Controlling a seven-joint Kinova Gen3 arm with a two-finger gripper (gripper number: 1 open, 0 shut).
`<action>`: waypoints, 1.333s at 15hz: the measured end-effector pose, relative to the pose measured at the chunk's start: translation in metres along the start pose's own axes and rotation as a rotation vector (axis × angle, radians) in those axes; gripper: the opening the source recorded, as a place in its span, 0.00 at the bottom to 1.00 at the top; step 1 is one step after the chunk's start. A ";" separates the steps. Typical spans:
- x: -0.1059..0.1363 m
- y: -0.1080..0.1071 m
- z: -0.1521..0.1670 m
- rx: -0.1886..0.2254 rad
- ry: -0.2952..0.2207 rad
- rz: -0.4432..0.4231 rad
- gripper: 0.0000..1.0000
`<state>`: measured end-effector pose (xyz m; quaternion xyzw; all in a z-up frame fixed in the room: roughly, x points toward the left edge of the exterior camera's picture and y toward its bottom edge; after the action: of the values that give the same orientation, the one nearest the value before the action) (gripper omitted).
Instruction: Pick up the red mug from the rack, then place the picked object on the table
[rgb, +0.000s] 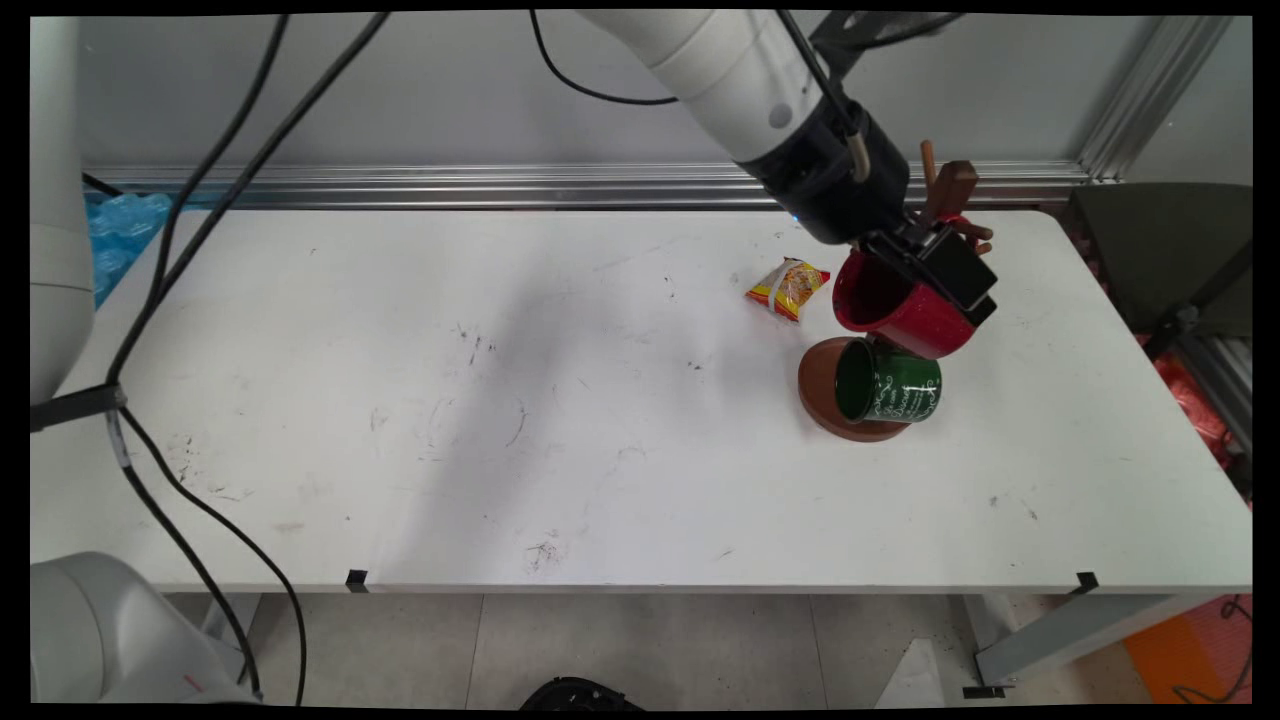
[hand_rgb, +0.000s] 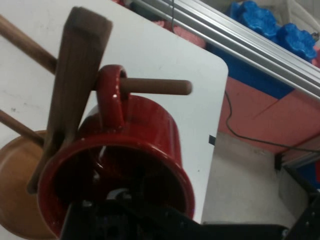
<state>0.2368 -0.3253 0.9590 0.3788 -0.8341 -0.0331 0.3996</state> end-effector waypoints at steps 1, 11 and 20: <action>0.000 -0.001 0.003 0.002 -0.001 -0.006 1.00; -0.005 -0.010 0.024 0.020 -0.008 -0.057 0.00; -0.010 -0.011 0.026 0.031 -0.003 -0.077 0.00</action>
<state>0.2293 -0.3329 0.9308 0.4166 -0.8200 -0.0358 0.3908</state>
